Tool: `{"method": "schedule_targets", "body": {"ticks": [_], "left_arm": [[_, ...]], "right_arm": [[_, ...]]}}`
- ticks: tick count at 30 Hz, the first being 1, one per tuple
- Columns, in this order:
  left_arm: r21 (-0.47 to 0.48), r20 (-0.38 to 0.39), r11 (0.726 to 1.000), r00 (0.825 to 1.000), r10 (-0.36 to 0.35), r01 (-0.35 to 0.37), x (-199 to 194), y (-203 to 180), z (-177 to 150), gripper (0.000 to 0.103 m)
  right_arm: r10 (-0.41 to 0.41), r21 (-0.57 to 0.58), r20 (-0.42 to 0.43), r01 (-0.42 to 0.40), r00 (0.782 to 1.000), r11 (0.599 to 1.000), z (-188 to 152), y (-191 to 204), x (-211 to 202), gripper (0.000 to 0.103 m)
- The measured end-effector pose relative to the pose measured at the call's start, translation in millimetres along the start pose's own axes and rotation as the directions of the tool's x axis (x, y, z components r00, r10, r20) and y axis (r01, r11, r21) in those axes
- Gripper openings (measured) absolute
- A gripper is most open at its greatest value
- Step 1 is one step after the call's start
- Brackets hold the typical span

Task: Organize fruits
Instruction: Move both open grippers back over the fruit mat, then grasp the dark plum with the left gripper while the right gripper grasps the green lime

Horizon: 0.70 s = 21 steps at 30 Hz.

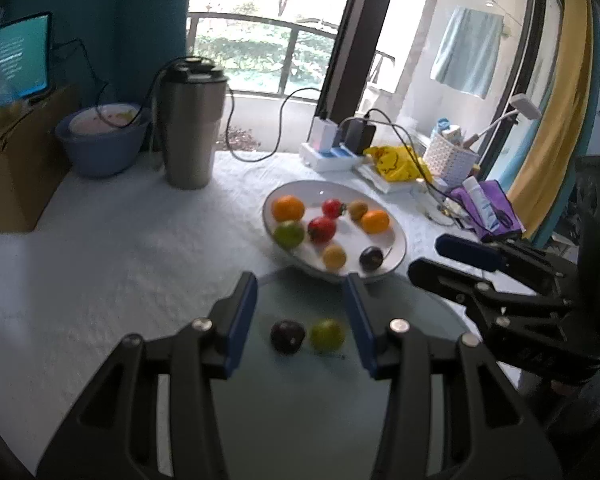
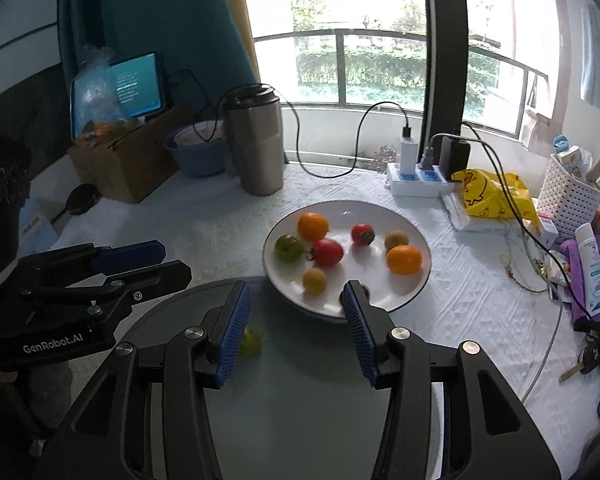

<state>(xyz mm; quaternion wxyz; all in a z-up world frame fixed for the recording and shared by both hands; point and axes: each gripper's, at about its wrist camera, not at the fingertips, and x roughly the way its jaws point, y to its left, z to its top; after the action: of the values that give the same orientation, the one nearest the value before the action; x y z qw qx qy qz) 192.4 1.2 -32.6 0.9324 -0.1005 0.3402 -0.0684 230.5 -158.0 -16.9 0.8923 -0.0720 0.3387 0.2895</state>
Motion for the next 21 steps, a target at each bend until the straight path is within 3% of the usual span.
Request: {"method": "schedule_targets", "body": {"ticks": [21], "left_arm": [[-0.064,-0.066,0.997,0.998,0.026,-0.030,7.1,44.5,-56.4,0.047]], "right_arm": [[0.033,0.002,-0.131,-0.033,0.991,0.999,-44.0,37.6,47.1,0.051]]}}
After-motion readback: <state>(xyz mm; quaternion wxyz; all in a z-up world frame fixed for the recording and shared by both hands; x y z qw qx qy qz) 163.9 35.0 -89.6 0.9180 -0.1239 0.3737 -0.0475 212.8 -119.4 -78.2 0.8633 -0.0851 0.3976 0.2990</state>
